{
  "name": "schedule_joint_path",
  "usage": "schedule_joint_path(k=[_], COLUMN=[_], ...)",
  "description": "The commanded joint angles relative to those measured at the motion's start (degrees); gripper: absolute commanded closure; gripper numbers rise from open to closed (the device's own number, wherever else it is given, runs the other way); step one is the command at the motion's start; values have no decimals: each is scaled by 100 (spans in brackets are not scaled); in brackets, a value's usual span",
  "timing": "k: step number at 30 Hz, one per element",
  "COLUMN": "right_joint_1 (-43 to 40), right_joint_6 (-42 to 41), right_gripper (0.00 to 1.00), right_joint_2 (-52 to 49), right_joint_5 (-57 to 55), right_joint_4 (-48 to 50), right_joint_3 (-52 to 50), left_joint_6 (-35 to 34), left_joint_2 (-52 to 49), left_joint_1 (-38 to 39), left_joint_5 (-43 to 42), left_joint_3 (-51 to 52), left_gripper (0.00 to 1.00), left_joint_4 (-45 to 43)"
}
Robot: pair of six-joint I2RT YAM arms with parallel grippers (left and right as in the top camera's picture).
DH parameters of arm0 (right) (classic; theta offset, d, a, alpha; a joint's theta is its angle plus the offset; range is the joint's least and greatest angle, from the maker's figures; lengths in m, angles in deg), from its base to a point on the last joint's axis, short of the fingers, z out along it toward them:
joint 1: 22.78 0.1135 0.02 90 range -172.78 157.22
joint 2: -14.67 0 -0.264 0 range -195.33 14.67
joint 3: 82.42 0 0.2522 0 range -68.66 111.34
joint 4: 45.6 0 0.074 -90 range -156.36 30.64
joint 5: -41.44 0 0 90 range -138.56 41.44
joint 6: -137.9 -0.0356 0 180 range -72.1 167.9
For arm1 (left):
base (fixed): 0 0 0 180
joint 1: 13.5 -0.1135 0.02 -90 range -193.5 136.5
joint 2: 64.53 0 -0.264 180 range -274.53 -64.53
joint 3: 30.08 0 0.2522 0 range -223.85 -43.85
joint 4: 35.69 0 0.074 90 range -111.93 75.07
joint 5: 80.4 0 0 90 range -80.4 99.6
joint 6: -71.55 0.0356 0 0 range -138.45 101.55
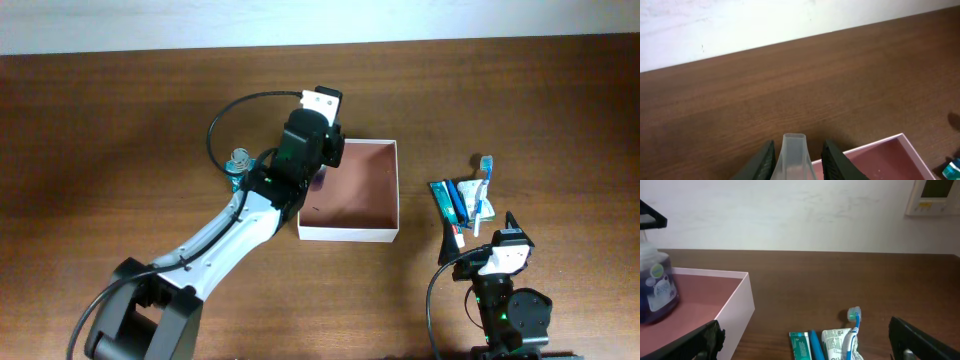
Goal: Pack container
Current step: 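Carry the soap bottle right and lower it into the box, then release the soap bottle and move left gripper over Listerine cap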
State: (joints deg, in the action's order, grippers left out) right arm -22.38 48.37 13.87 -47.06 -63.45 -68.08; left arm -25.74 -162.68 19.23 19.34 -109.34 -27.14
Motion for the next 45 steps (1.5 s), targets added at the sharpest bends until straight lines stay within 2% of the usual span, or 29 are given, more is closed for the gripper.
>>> schedule_joint_path(k=[1,18,20,22,30,35,41,45], right_joint_1=[-46,-46,-46,-46,-46,-46,-46,-46], right_joint_6=[37,37,37,37,37,39,37,39], right_gripper=[2,2,2,2,2,2,2,2], right_joint_2=[44,44,44,44,44,44,44,44], right_joint_5=[-26,-26,-28,-26,-28,-28,-26,-26], right_joint_4=[-26,-26,-26,-28,-26,-26,-26,-26], right_joint_3=[-26,-26,-26,-26,-26,-26,-26,-26], left_joint_6=[57,57,57,57,59,57,50,52], left_joint_2=[-96,-315,-315,-315,-289,269,1711,2365], left_joint_1=[7,-249,-249,-249,-247,-247,-304,-426], left_joint_5=[125,122,122,122,122,17,61,63], left_joint_3=[-216,-216,-216,-216,-219,-219,-219,-219], left_gripper=[69,68,44,35,33,33,33,27], left_joint_4=[-127,-72,-17,33,42,28,1604,2677])
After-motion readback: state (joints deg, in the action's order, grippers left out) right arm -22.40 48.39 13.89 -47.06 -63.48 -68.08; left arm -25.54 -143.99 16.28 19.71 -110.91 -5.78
